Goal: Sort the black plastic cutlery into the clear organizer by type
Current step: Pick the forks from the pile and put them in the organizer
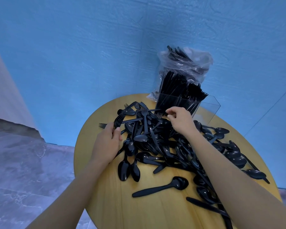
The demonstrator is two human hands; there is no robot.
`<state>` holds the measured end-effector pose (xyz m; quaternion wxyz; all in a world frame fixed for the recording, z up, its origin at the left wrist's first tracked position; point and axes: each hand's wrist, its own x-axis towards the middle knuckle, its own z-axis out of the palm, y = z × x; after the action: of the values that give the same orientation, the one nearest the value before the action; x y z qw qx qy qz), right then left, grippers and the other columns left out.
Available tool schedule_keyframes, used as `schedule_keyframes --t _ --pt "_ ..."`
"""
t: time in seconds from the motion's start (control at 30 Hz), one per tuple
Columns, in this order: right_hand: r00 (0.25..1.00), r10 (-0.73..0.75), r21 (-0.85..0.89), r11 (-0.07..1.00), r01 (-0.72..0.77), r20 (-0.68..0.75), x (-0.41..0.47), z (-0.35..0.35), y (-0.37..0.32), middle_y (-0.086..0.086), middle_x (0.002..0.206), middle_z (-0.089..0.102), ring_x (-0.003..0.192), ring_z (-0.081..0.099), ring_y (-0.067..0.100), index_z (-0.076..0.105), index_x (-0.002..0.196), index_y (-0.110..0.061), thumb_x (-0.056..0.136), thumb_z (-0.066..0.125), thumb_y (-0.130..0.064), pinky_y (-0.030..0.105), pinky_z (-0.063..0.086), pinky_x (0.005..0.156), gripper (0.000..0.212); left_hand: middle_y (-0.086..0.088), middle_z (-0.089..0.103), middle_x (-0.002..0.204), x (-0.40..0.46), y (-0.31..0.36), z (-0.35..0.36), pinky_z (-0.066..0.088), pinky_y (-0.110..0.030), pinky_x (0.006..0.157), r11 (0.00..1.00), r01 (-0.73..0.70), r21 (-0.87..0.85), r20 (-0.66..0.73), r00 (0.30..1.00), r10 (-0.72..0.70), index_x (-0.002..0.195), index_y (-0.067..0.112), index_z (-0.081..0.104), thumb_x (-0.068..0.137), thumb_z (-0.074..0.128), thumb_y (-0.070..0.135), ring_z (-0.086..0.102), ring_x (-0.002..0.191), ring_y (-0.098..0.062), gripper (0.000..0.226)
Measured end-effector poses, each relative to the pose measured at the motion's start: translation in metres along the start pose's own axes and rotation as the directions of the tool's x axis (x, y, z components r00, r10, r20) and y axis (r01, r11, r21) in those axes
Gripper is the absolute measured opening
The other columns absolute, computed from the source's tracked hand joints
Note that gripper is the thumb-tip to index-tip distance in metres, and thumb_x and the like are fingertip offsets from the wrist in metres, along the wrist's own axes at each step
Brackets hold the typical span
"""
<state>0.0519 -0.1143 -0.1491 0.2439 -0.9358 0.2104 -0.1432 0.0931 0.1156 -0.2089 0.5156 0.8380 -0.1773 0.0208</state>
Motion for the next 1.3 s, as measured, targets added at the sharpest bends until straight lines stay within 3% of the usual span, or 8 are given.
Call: schedule_keyframes --t 0.17,0.33,0.57,0.73,0.87,1.0,1.17,1.3 --pt "0.936 0.129 -0.018 0.991 -0.131 0.328 0.029 0.01 -0.005 0.014 0.143 0.043 0.128 0.044 0.027 0.035 0.143 -0.004 0.091 0.06 -0.038 0.036 0.038 0.105 0.068 0.003 0.059 0.072 0.001 -0.001 0.0 0.043 -0.032 0.062 1.0 0.0 0.006 0.001 1.0 0.0 0.089 0.013 0.053 0.1 0.037 0.022 0.053 0.063 -0.014 0.021" --pt "0.882 0.121 0.082 0.981 -0.177 0.456 0.033 0.017 -0.001 0.013 0.147 0.037 0.132 0.039 0.027 0.027 0.146 -0.009 0.078 0.075 -0.033 0.041 0.034 0.11 0.087 0.005 0.057 0.07 0.001 -0.002 0.001 0.042 -0.031 0.061 1.0 -0.008 0.013 -0.002 1.0 0.008 0.085 0.016 0.051 0.1 0.038 0.022 0.053 0.062 -0.013 0.02" --pt "0.946 0.157 0.214 0.951 -0.222 0.285 0.035 0.027 0.0 0.001 0.1 0.053 0.102 0.053 0.02 0.046 0.127 -0.007 0.075 0.079 -0.023 0.034 0.042 0.093 0.064 0.005 0.057 0.071 0.001 -0.001 0.001 0.043 -0.03 0.062 1.0 -0.009 0.008 0.001 1.0 0.009 0.089 0.016 0.053 0.1 0.037 0.021 0.052 0.062 -0.012 0.019" --pt "0.969 0.162 0.233 0.951 -0.203 0.185 0.037 0.023 0.005 -0.003 0.08 0.051 0.09 0.054 0.021 0.061 0.107 -0.009 0.076 0.078 -0.019 0.041 0.045 0.093 0.037 0.005 0.058 0.071 0.002 -0.002 0.001 0.044 -0.033 0.064 1.0 -0.011 0.01 0.01 1.0 0.011 0.091 0.016 0.053 0.1 0.037 0.022 0.053 0.062 -0.012 0.019" --pt "0.987 0.125 0.349 0.925 -0.152 0.1 0.036 0.01 0.002 -0.002 0.066 0.047 0.063 0.046 0.014 0.063 0.084 -0.007 0.081 0.073 -0.013 0.027 0.04 0.062 0.012 0.005 0.059 0.071 0.002 -0.003 0.001 0.045 -0.034 0.065 1.0 -0.02 0.012 0.01 1.0 0.02 0.093 0.018 0.054 0.1 0.038 0.022 0.054 0.063 -0.013 0.018" --pt "0.996 0.083 0.446 0.893 -0.065 -0.021 0.034 -0.006 -0.002 -0.002 0.064 0.053 0.06 0.046 0.013 0.061 0.069 -0.016 0.081 0.073 -0.01 0.024 0.039 0.058 0.018 0.004 0.058 0.071 0.001 0.0 0.001 0.045 -0.034 0.065 1.0 -0.021 0.008 0.001 1.0 0.021 0.092 0.015 0.054 0.1 0.038 0.021 0.053 0.062 -0.013 0.019" --pt "0.985 0.031 0.501 0.864 0.061 -0.172 0.03 -0.026 -0.007 0.004 0.071 0.064 0.068 0.057 0.017 0.066 0.068 -0.019 0.08 0.073 -0.01 0.036 0.051 0.073 0.016 0.003 0.057 0.07 0.001 0.001 0.0 0.045 -0.035 0.066 1.0 -0.014 -0.007 0.012 1.0 0.014 0.09 0.016 0.053 0.1 0.038 0.021 0.053 0.063 -0.013 0.019" --pt "0.942 0.012 0.519 0.836 0.175 -0.336 0.024 -0.041 -0.011 -0.007 0.07 0.065 0.063 0.054 0.004 0.072 0.08 -0.018 0.079 0.074 -0.011 0.022 0.047 0.069 0.007 0.004 0.058 0.071 0.0 0.003 0.0 0.046 -0.038 0.068 1.0 0.013 -0.008 0.025 1.0 -0.013 0.09 0.016 0.054 0.1 0.038 0.022 0.052 0.064 -0.015 0.02"
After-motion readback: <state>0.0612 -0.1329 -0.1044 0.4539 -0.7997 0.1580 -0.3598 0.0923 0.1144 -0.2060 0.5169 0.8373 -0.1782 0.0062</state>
